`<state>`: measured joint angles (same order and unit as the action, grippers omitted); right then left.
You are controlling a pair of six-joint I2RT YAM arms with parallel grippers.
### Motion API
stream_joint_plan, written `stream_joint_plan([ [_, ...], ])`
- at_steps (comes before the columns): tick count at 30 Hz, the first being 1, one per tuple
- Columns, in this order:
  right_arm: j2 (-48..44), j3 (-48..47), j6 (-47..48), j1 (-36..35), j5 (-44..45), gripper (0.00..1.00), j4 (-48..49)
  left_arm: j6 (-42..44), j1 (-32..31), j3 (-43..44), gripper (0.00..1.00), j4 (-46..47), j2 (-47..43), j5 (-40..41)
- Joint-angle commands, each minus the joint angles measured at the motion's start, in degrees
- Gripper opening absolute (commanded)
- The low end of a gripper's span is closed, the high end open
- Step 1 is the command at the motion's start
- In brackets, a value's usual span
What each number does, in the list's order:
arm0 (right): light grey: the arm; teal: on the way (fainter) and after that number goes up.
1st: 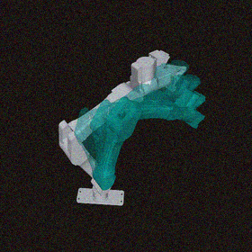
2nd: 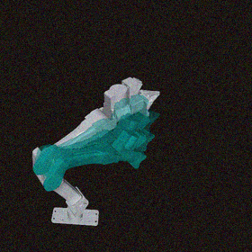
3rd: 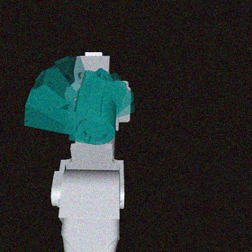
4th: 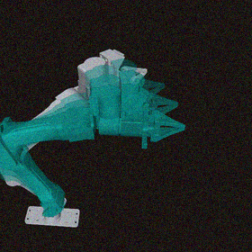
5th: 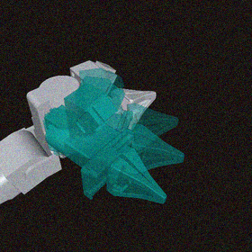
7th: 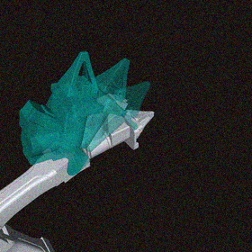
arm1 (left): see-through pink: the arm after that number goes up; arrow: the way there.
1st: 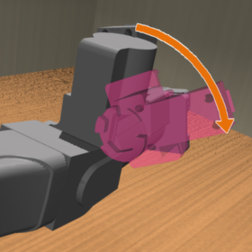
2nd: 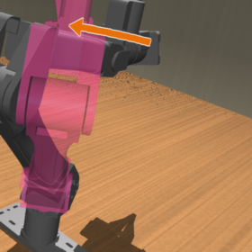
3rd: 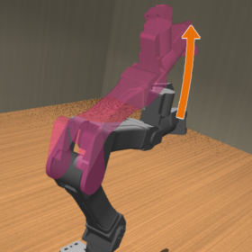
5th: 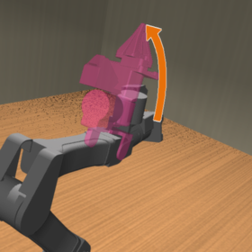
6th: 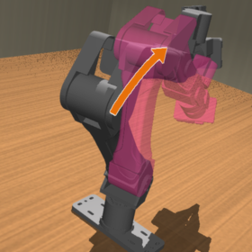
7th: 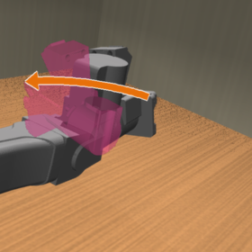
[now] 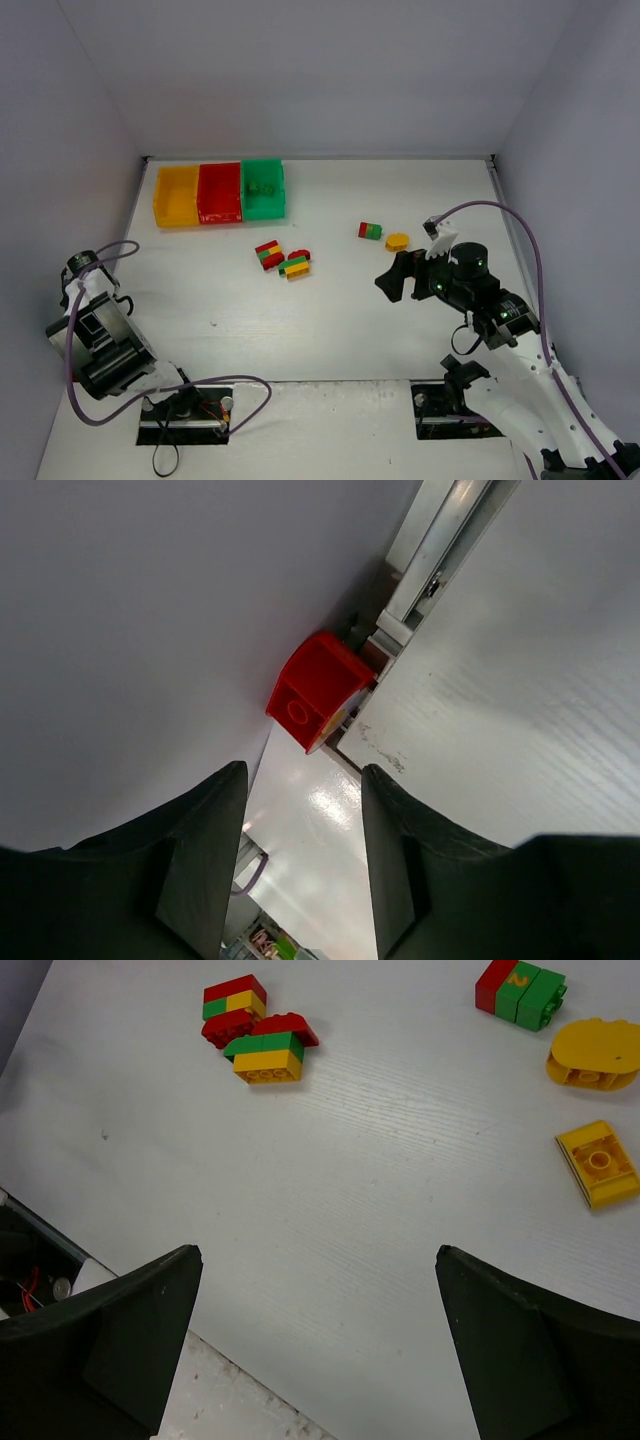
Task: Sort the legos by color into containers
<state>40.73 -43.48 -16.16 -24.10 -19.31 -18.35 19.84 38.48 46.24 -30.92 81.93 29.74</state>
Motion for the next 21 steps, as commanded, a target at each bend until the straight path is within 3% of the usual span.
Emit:
stream_joint_plan([
  [1,0.75,-0.99,0.78,-0.34,0.68,1.00,1.91,5.29,2.03,0.00,0.43,0.16,-2.74,-2.83],
  [10,2.16,-1.87,0.78,-0.34,1.20,1.00,1.30,8.73,4.24,-5.28,0.37,3.05,-4.50,-7.15],
  [16,2.16,-1.87,0.61,-0.25,1.82,1.00,1.30,7.33,8.88,-5.11,0.35,4.20,-5.20,-9.60],
  [21,2.34,-1.78,0.61,-0.25,1.91,1.00,1.30,9.25,9.07,-4.84,0.31,4.55,-5.03,-9.26],
])
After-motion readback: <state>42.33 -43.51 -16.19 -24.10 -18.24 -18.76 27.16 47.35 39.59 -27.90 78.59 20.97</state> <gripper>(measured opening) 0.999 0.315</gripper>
